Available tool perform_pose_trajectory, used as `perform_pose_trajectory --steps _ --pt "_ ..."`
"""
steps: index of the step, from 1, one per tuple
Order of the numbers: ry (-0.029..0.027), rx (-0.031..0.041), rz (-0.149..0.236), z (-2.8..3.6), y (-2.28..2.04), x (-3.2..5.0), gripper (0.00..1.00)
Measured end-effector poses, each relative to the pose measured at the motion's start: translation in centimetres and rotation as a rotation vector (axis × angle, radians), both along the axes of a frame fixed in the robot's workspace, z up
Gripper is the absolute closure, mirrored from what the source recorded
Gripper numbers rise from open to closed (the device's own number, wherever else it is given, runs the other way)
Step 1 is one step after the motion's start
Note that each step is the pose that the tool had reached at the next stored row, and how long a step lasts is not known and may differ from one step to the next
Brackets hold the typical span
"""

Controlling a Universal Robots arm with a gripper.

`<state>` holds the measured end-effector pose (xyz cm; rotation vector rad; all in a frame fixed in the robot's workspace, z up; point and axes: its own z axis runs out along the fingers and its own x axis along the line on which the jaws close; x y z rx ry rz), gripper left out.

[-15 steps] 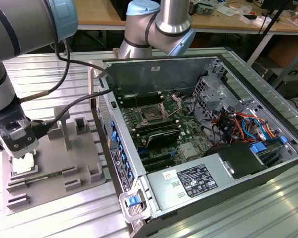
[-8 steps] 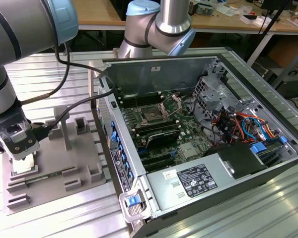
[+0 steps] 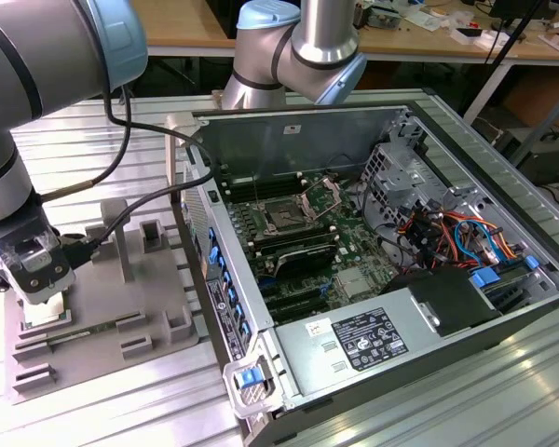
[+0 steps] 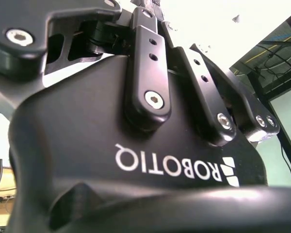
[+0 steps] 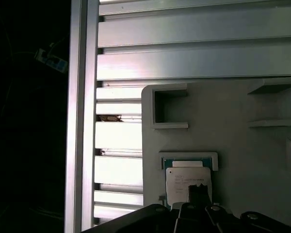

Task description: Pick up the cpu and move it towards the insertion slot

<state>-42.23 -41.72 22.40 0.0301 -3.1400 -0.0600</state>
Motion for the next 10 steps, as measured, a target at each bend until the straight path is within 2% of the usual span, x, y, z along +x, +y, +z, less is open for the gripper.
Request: perform_pose_trajectory --steps 7,10 --pt "0.0 0.0 0.0 -0.47 0.0 0.0 0.89" --pt "0.0 0.0 0.0 -0.77 -0.13 -0.02 0.89"
